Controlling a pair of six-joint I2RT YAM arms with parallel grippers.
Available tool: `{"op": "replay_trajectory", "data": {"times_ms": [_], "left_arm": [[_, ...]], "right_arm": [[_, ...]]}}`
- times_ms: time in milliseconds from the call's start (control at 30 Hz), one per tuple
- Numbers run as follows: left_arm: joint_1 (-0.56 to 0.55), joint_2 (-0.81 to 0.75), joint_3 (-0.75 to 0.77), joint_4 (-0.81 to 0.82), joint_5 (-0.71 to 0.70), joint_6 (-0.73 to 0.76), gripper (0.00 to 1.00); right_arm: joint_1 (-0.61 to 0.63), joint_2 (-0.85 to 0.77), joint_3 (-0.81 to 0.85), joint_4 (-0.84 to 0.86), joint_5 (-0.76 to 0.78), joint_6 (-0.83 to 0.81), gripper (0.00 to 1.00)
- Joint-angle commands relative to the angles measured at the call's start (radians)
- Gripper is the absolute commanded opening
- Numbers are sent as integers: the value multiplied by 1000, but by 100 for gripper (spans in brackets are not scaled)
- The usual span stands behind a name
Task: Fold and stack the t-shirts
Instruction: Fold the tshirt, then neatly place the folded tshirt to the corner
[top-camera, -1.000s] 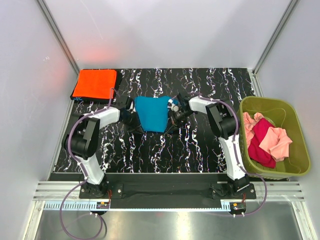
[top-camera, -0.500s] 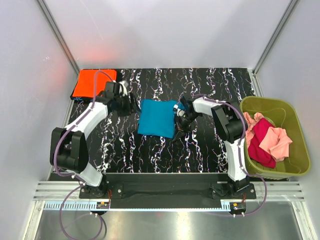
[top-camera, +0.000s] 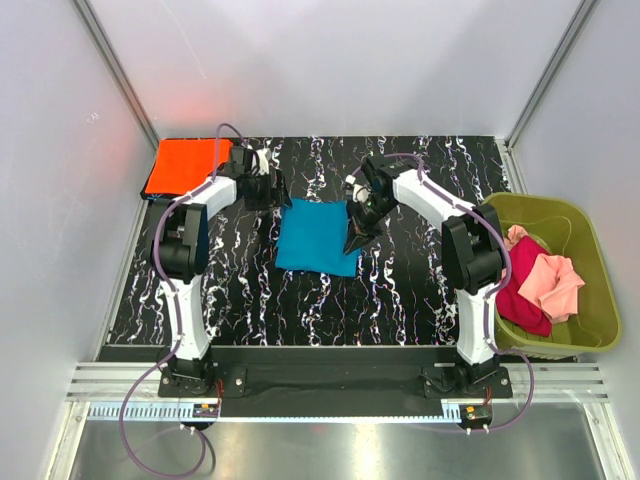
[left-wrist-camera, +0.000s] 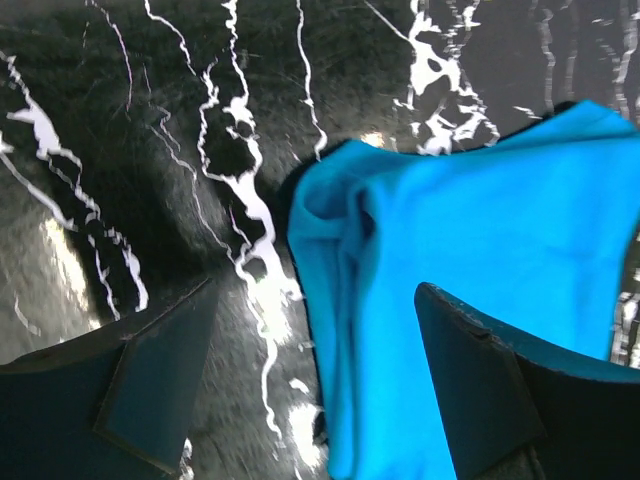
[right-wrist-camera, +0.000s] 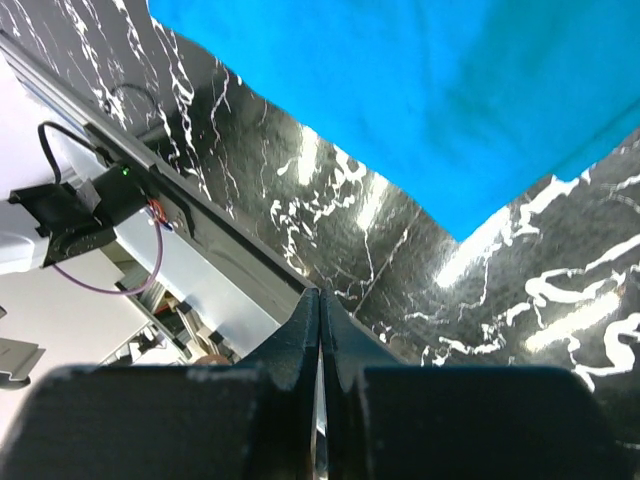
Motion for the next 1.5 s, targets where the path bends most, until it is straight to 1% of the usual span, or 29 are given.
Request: {"op": "replay_trajectory", "data": {"times_ms": [0,33,67,233,333,467,500,700,833,867,900,933,1033,1167,1200,1233,1300,1367,1400,1467], "left_arm": [[-3,7,55,123,16,65,86],[-4,12,52,131,17,70,90],[-7,24,57,129,14,76,91],[-30,43,71,123,-20,87,89],[-44,75,106,83,-20,62,84],[-73,110,123,40,-69,33,78],[-82,127,120,26,-116,22,73],[-93,135,98,14,-191,5,68],[-121,136,89,-15,-220,15,58],[-130,133,83,-23,-233,16,52],[-137,127,75,-26,-256,18,51],[-150,123,65,-26,-263,12,50],[-156,96,40,-27,-285,-24,39],[-159,109,113,-73,-293,-41,23],[-161,109,126,-93,-311,-41,14],[-165,107,137,-99,-325,-41,8],[-171,101,161,-125,-361,-36,0],[-177,86,167,-138,-382,-33,0],[-182,77,166,-148,-450,-33,0],[-191,43,167,-170,-503,-34,0]], "right_arm": [[-6,-52,-32,-42,22,-24,5],[-6,-60,-45,-34,19,-21,5],[-6,-65,-61,-28,17,-14,5],[-5,-98,-125,10,11,-5,4],[-6,-105,-136,23,8,-5,5],[-6,-109,-136,32,5,-2,4],[-6,-123,-153,40,5,-1,4],[-6,-158,-202,49,8,-7,4],[-6,-189,-243,57,14,-5,4],[-6,-195,-250,63,14,-5,4],[-5,-200,-254,63,16,-5,4],[-6,-203,-262,66,17,-5,4],[-5,-226,-274,69,19,-7,4],[-6,-259,-302,78,17,1,4],[-5,-267,-311,86,13,7,4],[-6,-273,-332,89,4,12,4],[-6,-298,-352,106,-6,25,4],[-6,-324,-378,118,-12,35,4],[-6,-333,-386,124,-16,44,4],[-6,-364,-411,138,-24,52,4]]}}
